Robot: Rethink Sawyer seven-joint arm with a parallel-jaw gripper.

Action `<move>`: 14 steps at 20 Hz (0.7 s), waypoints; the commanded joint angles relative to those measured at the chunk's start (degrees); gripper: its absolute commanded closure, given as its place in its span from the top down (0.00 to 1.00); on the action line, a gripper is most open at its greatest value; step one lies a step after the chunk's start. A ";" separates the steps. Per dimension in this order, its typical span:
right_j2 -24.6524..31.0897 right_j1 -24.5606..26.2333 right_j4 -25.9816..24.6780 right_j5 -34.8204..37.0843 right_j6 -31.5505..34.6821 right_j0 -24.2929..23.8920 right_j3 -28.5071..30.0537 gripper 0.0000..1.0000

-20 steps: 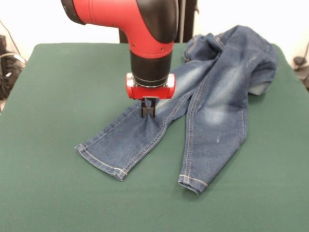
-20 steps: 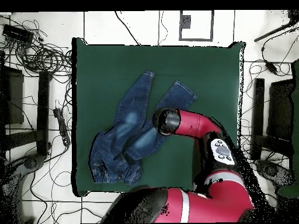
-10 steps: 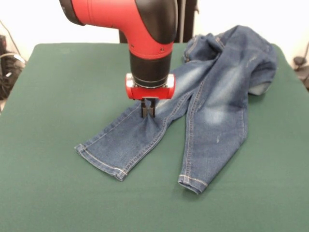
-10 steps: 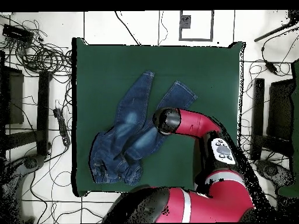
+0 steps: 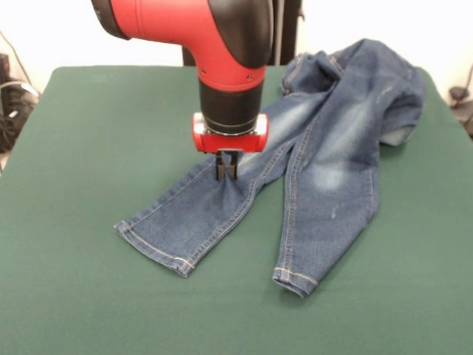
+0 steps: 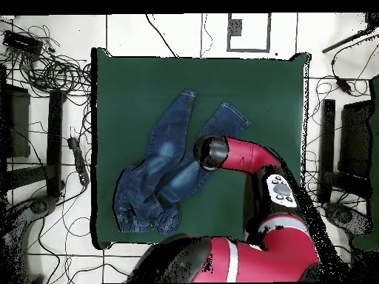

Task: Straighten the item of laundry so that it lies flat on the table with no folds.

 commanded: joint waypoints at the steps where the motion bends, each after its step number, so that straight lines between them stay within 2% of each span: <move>1: -2.07 11.13 -5.12 -26.61 9.29 0.42 -13.43 0.00; 6: -1.12 12.13 -3.14 -23.49 9.87 -0.10 -13.94 0.00; 10: -2.81 13.95 -2.02 -24.29 12.04 1.21 -15.03 0.00; 14: 0.01 16.39 0.07 -27.28 13.34 -1.09 -15.33 0.00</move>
